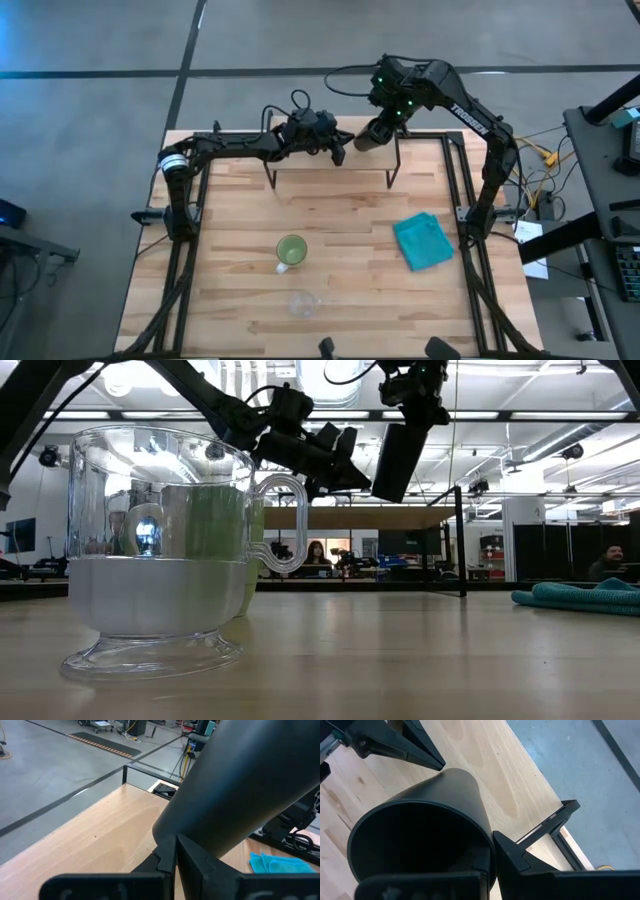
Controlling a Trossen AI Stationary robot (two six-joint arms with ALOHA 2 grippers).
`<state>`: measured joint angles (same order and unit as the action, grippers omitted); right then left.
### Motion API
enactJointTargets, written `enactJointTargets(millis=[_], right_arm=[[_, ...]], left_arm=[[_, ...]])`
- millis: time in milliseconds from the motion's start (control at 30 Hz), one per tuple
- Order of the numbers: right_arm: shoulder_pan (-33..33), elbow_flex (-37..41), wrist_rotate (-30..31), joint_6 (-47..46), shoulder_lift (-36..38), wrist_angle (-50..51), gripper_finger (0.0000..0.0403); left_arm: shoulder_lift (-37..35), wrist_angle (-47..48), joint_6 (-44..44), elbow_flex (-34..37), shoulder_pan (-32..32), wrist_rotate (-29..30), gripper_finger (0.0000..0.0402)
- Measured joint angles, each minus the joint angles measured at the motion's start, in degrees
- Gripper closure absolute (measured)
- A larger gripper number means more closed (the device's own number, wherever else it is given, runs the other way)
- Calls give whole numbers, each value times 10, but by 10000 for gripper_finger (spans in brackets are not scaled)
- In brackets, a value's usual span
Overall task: Stack small to large cups/mugs on shelf
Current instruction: Put the black cup on the shelf
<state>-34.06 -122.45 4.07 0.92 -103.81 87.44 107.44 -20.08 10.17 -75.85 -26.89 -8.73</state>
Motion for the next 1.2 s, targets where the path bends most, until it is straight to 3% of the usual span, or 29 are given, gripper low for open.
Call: enactJointTargets(millis=[1200], right_arm=[[0, 6, -12, -8, 1, -12, 394]], left_arm=[[27, -29, 31, -12, 4, -21, 402]])
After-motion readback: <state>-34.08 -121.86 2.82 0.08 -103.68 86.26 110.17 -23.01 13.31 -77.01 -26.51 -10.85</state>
